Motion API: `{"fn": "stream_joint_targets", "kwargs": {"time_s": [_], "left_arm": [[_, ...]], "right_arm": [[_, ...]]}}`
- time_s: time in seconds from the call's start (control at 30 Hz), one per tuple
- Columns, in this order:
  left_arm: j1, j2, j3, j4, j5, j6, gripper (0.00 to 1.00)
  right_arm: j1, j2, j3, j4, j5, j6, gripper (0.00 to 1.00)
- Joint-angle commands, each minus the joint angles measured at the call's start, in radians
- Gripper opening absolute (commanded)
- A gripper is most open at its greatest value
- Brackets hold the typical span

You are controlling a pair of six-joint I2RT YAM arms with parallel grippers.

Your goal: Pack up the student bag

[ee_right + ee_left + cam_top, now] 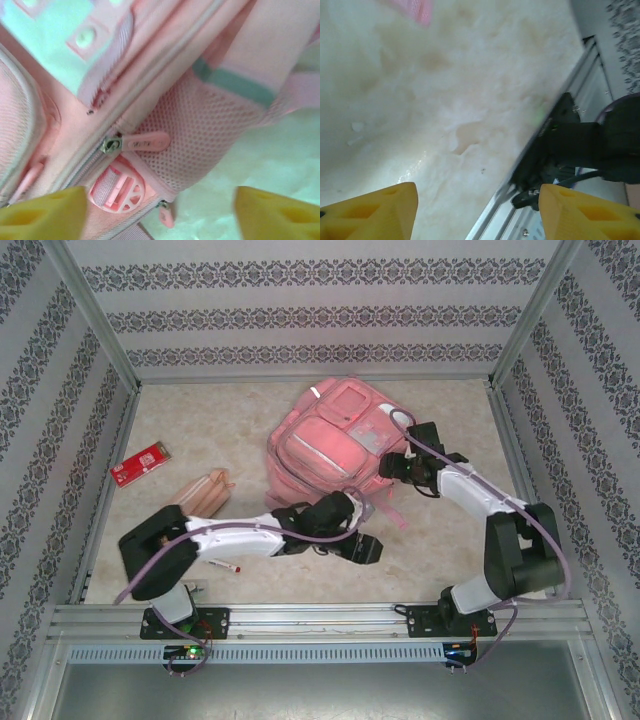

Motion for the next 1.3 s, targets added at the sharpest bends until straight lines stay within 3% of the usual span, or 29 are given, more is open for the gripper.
{"fn": "stream_joint_targets", "kwargs": {"time_s": [0.0, 0.03, 0.1, 0.13, 0.33, 0.5, 0.77, 0.97, 1.07, 1.27], "left_arm": [[0.044, -0.157, 0.086, -0.24, -0.212, 0.328, 0.7], [0.058, -0.18, 0.109, -0.301, -0.289, 0.43, 0.76], [0.08, -0.198, 0.139, -0.366, -0.485, 0.556, 1.0], [0.095, -0.189, 0.165, -0.39, -0.563, 0.608, 1.0], [0.178, 0.023, 0.391, -0.543, -0.494, 0.834, 1.0], [0.206, 0.239, 0.593, -0.688, -0.396, 0.899, 1.0], [0.248, 0.528, 0.916, -0.923, -0.527, 0.872, 1.0], [0.29, 0.685, 1.096, -1.063, -0.587, 0.842, 0.84], [0.299, 0.738, 1.143, -1.116, -0.503, 0.868, 0.71], [0.3, 0.743, 1.148, -1.135, -0.388, 0.907, 0.7]], "right_arm": [[-0.012, -0.068, 0.018, -0.04, 0.14, -0.086, 0.98], [-0.015, -0.086, 0.013, -0.046, 0.178, -0.073, 0.98], [-0.025, -0.124, 0.0, -0.071, 0.239, -0.013, 0.98], [-0.03, -0.14, -0.012, -0.087, 0.28, 0.039, 0.98], [-0.077, -0.287, -0.122, -0.072, 0.233, 0.116, 0.98], [-0.081, -0.353, -0.17, -0.076, 0.223, 0.08, 0.97], [-0.084, -0.404, -0.215, -0.075, 0.124, 0.048, 0.92], [-0.084, -0.42, -0.23, -0.055, 0.07, 0.037, 0.88], [-0.084, -0.417, -0.224, -0.053, 0.046, 0.022, 0.87], [-0.083, -0.356, -0.2, -0.055, -0.004, -0.008, 0.88]]}}
